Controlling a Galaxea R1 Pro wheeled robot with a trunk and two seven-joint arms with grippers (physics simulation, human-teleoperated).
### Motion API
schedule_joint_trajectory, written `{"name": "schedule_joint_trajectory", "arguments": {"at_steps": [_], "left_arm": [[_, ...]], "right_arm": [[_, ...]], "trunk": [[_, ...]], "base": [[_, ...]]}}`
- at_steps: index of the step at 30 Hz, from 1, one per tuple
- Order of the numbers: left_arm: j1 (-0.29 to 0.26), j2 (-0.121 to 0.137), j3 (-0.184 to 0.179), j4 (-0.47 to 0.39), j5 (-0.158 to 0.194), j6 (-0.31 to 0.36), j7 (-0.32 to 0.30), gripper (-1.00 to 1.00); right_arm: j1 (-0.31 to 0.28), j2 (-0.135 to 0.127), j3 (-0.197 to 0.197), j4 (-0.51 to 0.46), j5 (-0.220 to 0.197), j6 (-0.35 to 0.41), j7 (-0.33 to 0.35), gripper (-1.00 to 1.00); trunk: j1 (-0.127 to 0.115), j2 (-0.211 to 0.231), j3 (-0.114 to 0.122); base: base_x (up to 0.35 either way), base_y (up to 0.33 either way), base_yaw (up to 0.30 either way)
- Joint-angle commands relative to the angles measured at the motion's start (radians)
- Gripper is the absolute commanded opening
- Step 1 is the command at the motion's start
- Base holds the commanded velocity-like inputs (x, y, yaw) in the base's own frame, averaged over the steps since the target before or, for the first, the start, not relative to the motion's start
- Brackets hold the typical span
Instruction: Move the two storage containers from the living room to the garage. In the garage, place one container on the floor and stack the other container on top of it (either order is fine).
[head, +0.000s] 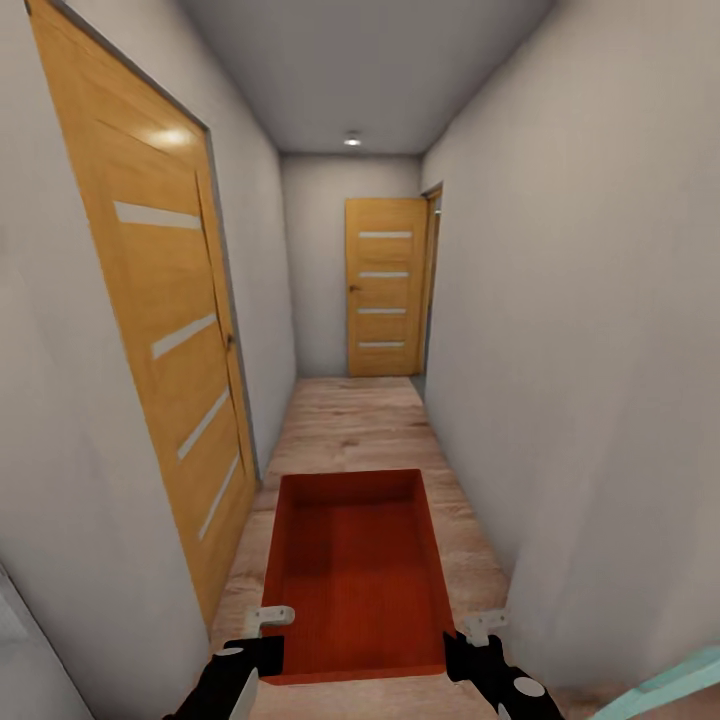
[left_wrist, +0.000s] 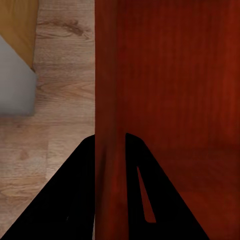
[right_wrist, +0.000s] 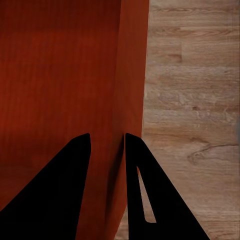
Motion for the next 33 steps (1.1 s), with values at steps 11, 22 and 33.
{"name": "schedule_joint_trajectory", "arguments": {"at_steps": [11, 22, 33], "left_arm": [[0.000, 0.031, 0.007, 0.001, -0.020, 0.009, 0.022, -1.00], [0.000, 0.031, 0.007, 0.001, -0.020, 0.010, 0.022, -1.00], [0.000, 0.031, 0.007, 0.001, -0.020, 0.010, 0.022, -1.00]], "right_arm": [[0.000, -0.002, 0.013, -0.005, 0.005, -0.011, 0.001, -1.00], [0.000, -0.002, 0.013, -0.005, 0.005, -0.011, 0.001, -1.00], [0.000, -0.002, 0.015, -0.004, 0.005, -0.013, 0.001, -1.00]], "trunk": [[0.001, -0.001, 0.000], [0.001, -0.001, 0.000], [0.001, -0.001, 0.000]], "base": [[0.315, 0.054, 0.025], [0.327, -0.096, 0.030], [0.327, -0.098, 0.004]]}}
